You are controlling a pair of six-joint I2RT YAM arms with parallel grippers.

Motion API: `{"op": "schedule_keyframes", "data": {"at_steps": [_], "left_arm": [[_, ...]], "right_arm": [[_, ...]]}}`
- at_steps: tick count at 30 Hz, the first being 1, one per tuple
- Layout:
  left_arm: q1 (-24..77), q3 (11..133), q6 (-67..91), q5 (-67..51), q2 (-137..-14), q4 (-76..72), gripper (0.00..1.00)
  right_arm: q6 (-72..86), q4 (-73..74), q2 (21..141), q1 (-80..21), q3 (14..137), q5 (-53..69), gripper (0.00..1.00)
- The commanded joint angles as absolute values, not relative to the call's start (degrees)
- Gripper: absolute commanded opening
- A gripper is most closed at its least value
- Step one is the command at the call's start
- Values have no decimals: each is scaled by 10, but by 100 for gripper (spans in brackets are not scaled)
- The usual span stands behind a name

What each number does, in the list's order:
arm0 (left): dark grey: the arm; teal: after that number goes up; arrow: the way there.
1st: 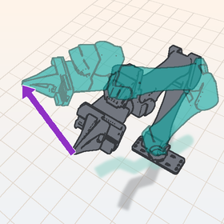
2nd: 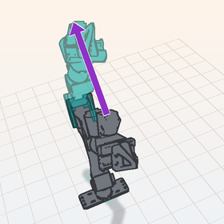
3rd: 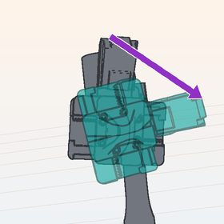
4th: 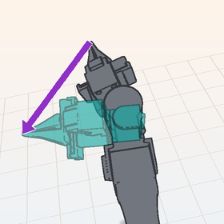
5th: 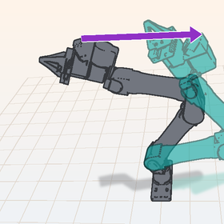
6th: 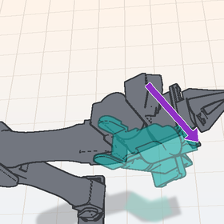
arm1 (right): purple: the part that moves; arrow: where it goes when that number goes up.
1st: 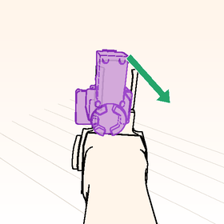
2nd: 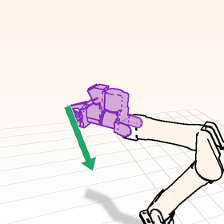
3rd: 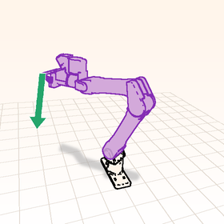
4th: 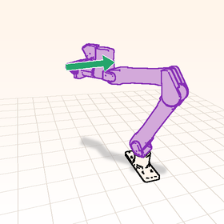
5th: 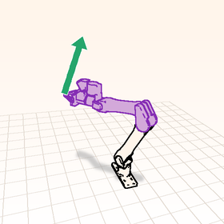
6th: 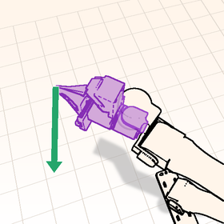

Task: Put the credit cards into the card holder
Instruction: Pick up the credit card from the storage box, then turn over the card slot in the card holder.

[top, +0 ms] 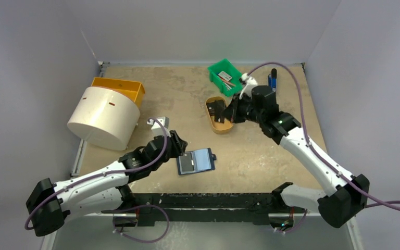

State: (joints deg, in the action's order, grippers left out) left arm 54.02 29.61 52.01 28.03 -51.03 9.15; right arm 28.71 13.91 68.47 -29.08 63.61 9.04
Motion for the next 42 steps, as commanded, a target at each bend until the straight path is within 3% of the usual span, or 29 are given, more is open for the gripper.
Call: {"op": "schedule_keyframes", "data": {"at_steps": [1,5,8,14,25,36,42], "left_arm": [[540,319,487,162,-570,-33,40],[545,345,485,133,-656,-45,49],[553,372,481,144,-700,-20,54],[564,398,473,140,-751,-9,54],[615,478,472,239,-852,111,55],[626,492,455,251,-904,113,53],[627,495,458,262,-924,127,37]], "right_arm": [[197,228,694,-326,554,184,0],[238,176,660,-326,472,166,0],[261,111,662,-329,430,222,0],[266,112,670,-340,405,210,0],[290,139,626,-340,385,181,0],[302,127,611,-339,371,184,0],[303,127,612,-340,371,189,0]]}}
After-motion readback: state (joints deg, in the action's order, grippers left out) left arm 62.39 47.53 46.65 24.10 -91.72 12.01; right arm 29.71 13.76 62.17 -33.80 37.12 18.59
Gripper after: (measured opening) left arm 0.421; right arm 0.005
